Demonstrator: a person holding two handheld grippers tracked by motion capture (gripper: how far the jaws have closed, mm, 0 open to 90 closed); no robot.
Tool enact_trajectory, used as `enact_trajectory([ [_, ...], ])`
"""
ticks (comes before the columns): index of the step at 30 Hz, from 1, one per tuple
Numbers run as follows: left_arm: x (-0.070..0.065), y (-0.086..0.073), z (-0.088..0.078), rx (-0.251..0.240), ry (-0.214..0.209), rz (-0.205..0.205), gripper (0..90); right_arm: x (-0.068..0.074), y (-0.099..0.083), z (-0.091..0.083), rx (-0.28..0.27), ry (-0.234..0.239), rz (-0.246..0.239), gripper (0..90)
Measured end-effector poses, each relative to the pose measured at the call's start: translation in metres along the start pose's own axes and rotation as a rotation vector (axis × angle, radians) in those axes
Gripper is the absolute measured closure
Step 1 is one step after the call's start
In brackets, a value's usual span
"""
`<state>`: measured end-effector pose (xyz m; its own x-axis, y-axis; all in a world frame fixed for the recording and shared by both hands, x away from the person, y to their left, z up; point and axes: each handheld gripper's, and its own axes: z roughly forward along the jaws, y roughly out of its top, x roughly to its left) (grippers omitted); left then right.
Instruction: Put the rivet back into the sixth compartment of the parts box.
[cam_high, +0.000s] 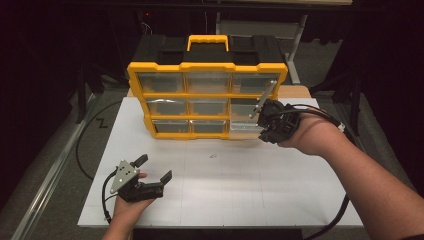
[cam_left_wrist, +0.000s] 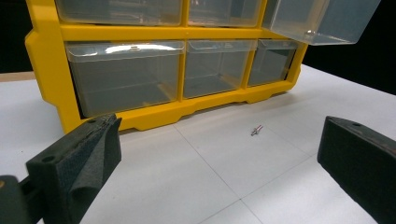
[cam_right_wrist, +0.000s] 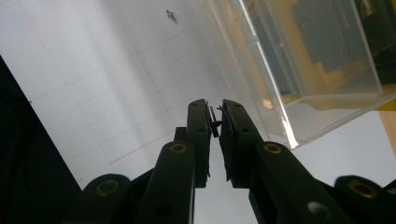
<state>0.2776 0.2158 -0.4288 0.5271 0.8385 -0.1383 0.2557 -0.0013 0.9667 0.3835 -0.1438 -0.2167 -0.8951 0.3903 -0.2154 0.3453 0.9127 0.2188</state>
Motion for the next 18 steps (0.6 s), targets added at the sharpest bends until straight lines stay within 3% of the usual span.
enact_trajectory([
  [18, 0.000, 0.000, 0.000, -0.002, -0.005, -0.004, 0.4, -0.018, 0.020, -0.008, 0.001, -0.011, 0.011, 84.3],
])
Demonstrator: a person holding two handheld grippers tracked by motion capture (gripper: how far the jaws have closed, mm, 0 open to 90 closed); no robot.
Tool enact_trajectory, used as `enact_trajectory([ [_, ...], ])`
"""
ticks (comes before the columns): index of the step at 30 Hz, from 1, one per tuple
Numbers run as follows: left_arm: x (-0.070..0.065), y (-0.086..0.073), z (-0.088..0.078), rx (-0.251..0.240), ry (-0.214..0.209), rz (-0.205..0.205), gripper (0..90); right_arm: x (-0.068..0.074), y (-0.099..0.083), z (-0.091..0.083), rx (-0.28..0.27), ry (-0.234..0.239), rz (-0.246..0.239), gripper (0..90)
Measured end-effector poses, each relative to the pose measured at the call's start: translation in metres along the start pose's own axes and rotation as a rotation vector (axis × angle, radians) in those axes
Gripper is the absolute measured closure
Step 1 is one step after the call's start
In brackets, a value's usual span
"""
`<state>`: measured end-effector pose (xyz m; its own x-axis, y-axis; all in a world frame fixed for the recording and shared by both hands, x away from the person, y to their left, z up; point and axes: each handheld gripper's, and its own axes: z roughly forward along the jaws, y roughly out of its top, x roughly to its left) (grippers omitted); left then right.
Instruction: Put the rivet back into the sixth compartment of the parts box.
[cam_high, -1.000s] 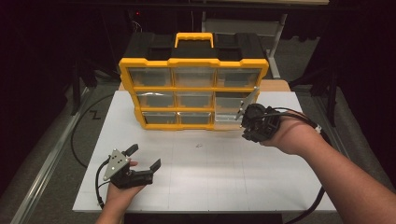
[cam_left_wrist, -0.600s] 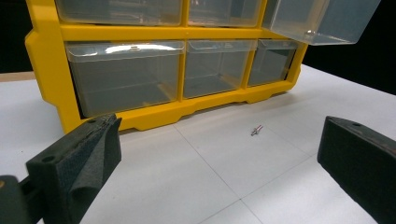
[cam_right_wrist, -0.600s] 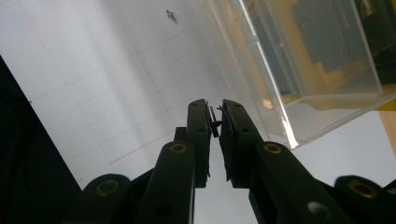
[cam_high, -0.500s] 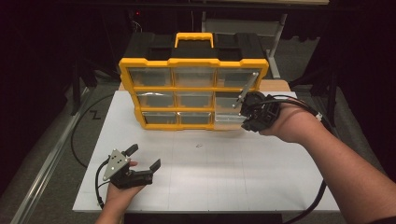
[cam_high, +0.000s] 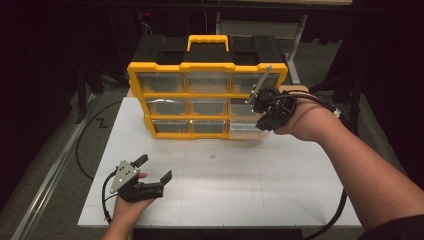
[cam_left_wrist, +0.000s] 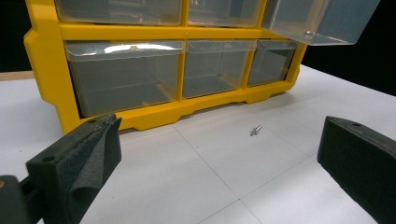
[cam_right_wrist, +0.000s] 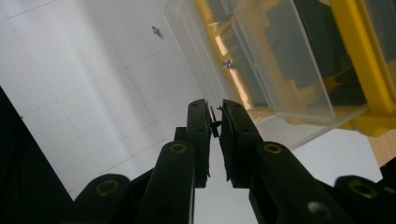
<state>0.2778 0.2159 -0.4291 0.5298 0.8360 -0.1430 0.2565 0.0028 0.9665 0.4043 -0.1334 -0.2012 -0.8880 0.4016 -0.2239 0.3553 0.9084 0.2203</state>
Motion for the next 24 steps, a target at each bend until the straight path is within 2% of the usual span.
enact_trajectory([
  [13, 0.000, 0.000, 0.000, -0.001, -0.002, -0.001, 0.4, -0.010, 0.019, 0.006, -0.011, -0.004, -0.011, 84.2],
  [24, 0.001, 0.001, -0.001, -0.005, -0.002, -0.001, 0.4, -0.019, 0.030, 0.018, 0.005, -0.006, -0.005, 83.9],
])
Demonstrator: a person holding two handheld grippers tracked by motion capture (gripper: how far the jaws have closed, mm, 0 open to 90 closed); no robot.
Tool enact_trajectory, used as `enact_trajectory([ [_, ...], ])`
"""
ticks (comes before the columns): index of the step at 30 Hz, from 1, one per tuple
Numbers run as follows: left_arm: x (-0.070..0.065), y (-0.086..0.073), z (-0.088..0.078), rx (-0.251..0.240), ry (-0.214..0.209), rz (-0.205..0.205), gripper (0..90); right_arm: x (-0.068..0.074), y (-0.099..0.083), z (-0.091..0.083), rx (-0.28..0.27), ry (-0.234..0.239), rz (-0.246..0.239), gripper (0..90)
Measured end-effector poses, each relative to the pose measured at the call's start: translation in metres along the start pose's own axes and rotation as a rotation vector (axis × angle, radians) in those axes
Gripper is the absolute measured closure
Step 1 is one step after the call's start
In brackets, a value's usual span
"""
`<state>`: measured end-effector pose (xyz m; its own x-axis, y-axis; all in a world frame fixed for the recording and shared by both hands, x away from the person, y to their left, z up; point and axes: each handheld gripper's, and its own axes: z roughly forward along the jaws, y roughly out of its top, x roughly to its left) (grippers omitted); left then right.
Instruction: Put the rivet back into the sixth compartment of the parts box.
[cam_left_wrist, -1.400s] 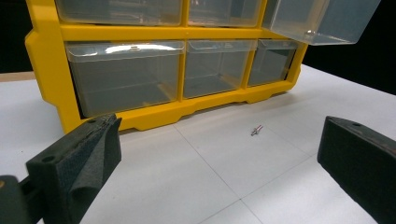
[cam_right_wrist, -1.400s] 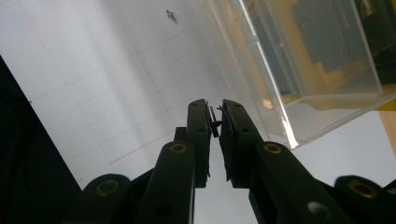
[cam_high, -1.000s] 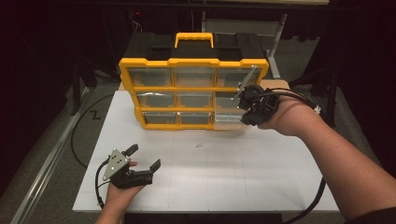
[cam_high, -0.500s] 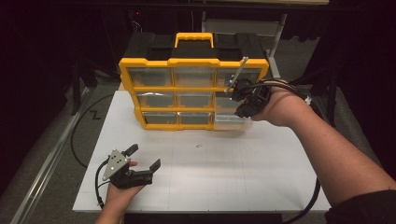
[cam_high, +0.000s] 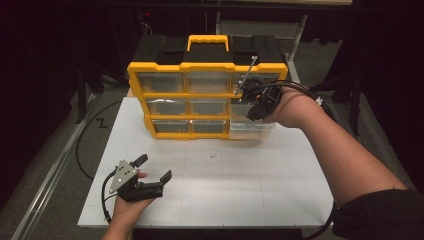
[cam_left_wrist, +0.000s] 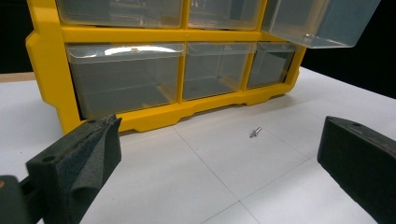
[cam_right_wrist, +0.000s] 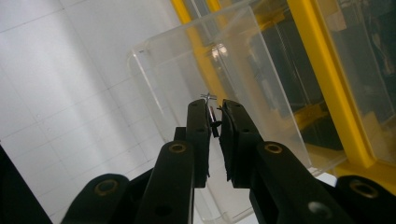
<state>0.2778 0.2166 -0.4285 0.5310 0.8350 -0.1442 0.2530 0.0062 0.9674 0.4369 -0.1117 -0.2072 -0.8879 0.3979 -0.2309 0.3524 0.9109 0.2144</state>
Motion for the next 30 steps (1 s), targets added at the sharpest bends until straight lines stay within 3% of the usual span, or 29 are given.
enact_trajectory([
  [17, 0.000, 0.000, 0.000, 0.000, -0.002, 0.001, 0.4, -0.010, 0.009, 0.012, 0.003, -0.011, 0.009, 83.5],
  [20, 0.000, 0.000, 0.000, 0.000, -0.002, 0.002, 0.4, -0.011, 0.008, 0.010, -0.005, -0.013, 0.031, 72.7],
  [30, 0.000, 0.000, 0.001, 0.003, 0.000, 0.004, 0.4, -0.001, -0.001, -0.008, -0.026, -0.010, 0.038, 61.8],
])
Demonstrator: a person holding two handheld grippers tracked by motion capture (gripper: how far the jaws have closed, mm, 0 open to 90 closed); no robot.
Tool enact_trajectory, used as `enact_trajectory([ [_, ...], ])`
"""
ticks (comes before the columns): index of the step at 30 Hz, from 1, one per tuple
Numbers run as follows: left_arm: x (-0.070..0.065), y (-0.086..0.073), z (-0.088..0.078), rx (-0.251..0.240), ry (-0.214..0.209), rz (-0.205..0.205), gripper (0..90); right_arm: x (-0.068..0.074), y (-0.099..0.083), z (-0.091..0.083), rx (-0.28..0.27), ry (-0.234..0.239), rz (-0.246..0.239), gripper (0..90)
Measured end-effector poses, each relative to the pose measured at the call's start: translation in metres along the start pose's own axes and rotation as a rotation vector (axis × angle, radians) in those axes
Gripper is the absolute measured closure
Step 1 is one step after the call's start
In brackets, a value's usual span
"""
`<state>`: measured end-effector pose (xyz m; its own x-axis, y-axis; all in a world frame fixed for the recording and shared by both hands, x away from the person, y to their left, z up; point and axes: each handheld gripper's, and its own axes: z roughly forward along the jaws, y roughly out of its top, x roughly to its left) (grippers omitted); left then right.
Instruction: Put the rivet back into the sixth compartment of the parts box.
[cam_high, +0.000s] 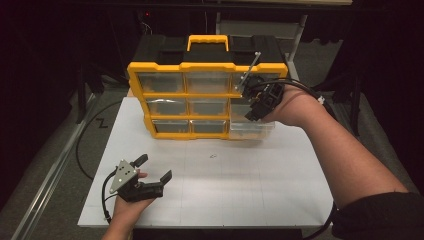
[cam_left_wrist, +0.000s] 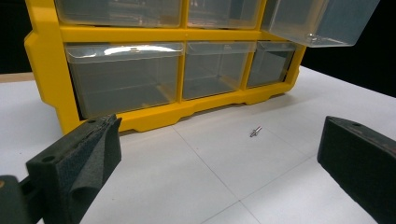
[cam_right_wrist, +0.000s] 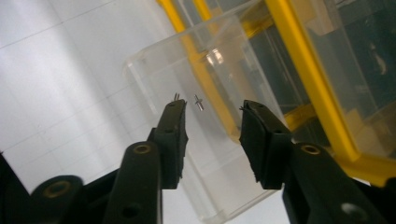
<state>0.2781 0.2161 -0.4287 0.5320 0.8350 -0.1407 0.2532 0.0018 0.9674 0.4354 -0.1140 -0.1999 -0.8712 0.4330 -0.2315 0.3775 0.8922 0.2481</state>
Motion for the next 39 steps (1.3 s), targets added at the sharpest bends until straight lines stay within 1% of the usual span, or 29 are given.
enact_trajectory([
  [6, -0.001, 0.000, 0.001, 0.006, -0.001, 0.003, 0.4, 0.014, -0.008, -0.007, -0.006, 0.019, -0.010, 53.5],
  [10, -0.001, -0.001, 0.001, 0.008, -0.002, 0.005, 0.4, 0.021, -0.012, -0.008, -0.014, 0.027, -0.016, 47.3],
  [11, -0.001, -0.001, 0.001, 0.008, -0.002, 0.006, 0.4, 0.024, -0.015, -0.008, -0.012, 0.040, -0.004, 44.1],
  [14, -0.001, -0.001, 0.001, 0.008, -0.002, 0.006, 0.4, 0.030, -0.020, -0.005, 0.004, 0.042, -0.014, 38.5],
  [19, -0.001, -0.001, 0.001, 0.008, -0.001, 0.005, 0.4, 0.039, -0.028, 0.001, 0.004, 0.054, -0.017, 32.0],
  [20, -0.001, -0.001, 0.001, 0.008, -0.001, 0.005, 0.4, 0.042, -0.030, 0.003, 0.006, 0.060, -0.025, 30.2],
  [22, -0.001, -0.001, 0.001, 0.010, -0.001, 0.005, 0.4, 0.046, -0.033, 0.007, 0.007, 0.061, -0.026, 28.1],
  [26, -0.001, -0.001, 0.001, 0.008, 0.001, 0.003, 0.4, 0.054, -0.039, 0.018, 0.011, 0.081, -0.028, 23.9],
  [28, -0.001, -0.001, 0.001, 0.008, 0.001, 0.003, 0.4, 0.057, -0.042, 0.023, 0.010, 0.082, -0.030, 22.5],
  [32, -0.001, -0.001, 0.001, 0.009, 0.001, 0.003, 0.4, 0.062, -0.049, 0.038, 0.008, 0.096, -0.032, 20.1],
  [35, -0.001, -0.001, 0.002, 0.009, 0.000, 0.002, 0.4, 0.067, -0.054, 0.049, 0.015, 0.111, -0.021, 18.4],
  [38, -0.001, -0.001, 0.002, 0.009, 0.000, 0.002, 0.4, 0.070, -0.059, 0.060, 0.015, 0.116, -0.024, 16.0],
  [39, -0.001, -0.001, 0.002, 0.009, 0.000, 0.002, 0.4, 0.072, -0.060, 0.063, 0.023, 0.115, -0.023, 15.9],
])
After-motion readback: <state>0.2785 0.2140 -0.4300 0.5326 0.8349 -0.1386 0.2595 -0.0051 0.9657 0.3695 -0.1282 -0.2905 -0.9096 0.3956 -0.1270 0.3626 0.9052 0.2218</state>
